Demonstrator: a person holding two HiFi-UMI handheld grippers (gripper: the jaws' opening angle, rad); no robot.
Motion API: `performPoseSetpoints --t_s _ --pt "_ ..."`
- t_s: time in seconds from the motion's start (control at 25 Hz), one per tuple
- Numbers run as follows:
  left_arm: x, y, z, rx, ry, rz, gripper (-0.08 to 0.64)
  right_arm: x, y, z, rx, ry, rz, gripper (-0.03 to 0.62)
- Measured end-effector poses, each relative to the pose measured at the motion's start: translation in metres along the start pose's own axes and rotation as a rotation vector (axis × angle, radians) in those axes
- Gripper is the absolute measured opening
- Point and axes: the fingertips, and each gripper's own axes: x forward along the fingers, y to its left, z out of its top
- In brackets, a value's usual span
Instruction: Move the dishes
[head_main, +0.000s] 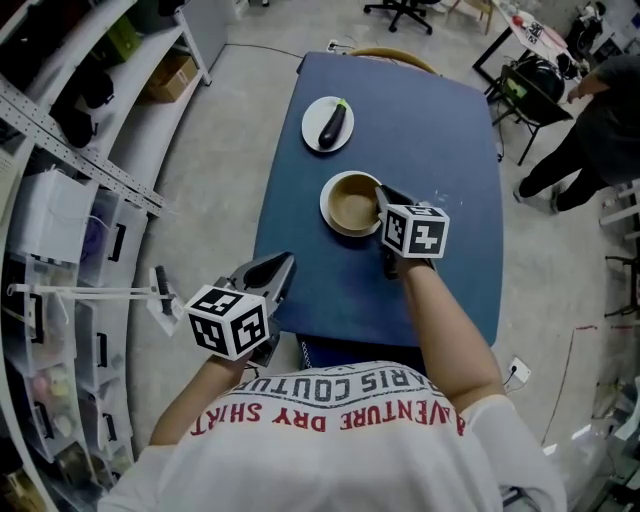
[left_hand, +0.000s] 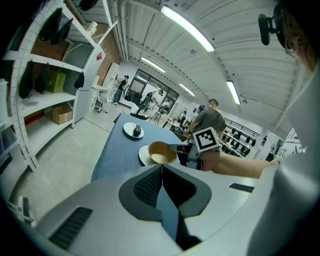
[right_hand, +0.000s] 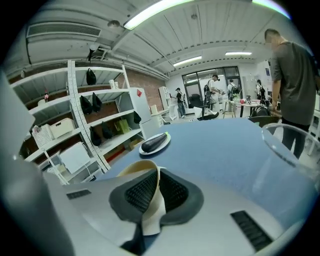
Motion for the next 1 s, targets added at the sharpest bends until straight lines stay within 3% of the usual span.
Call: performPoseSetpoints --t_s 0.48,1.0 --pt "-0.013 -0.018 0.002 0.011 -0.037 -0.036 0.029 -0.060 0.019 0.018 0.026 -0.076 0.059 0.032" --pt "-0.024 -0.025 -0.019 0.000 -0.034 -0.059 0.029 -0.106 0.050 -0.039 0.080 -0.029 0.142 0.032"
